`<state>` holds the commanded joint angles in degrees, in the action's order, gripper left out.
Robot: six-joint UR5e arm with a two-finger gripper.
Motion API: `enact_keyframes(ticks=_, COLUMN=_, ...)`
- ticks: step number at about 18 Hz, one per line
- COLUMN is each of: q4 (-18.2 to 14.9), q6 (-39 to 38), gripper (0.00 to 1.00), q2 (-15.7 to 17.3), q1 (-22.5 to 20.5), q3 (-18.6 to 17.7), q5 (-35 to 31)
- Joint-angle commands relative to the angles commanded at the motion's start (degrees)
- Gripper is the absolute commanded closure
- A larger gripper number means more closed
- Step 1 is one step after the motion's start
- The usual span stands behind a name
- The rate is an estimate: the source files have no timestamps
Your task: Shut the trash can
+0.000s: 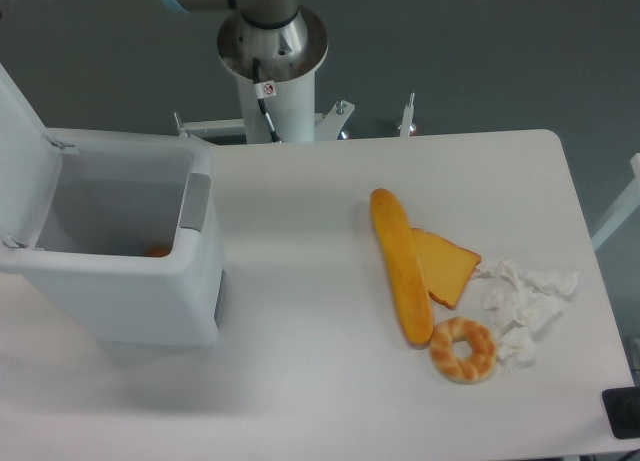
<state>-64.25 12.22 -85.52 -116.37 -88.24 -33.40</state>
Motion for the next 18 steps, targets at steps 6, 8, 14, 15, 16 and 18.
enact_keyframes(ticks=6, q4=0.00, q6=0.00, gripper=0.00, q2=-0.09, q1=0.88, q3=-0.97, q5=0.79)
enact_keyframes(ticks=8, q4=0.00, q6=0.09, gripper=0.00, q2=-0.52, q1=1.14, q3=-1.06, q5=1.32)
enact_keyframes(ticks=14, q4=0.00, q6=0.26, gripper=0.00, q2=-0.79, q1=1.50, q3=-1.14, q5=1.32)
enact_keyframes(ticks=15, q4=0.00, q6=0.35, gripper=0.00, q2=-0.97, q1=1.50, q3=-1.14, q5=1.32)
enact_keyframes(ticks=16, q4=0.00, q6=0.44, gripper=0.00, q2=-1.23, q1=1.58, q3=-1.14, q5=1.32)
enact_keyframes(ticks=18, q4=0.00, q6=0.53, gripper=0.00, q2=-1.67, q1=1.76, q3=-1.14, q5=1.32)
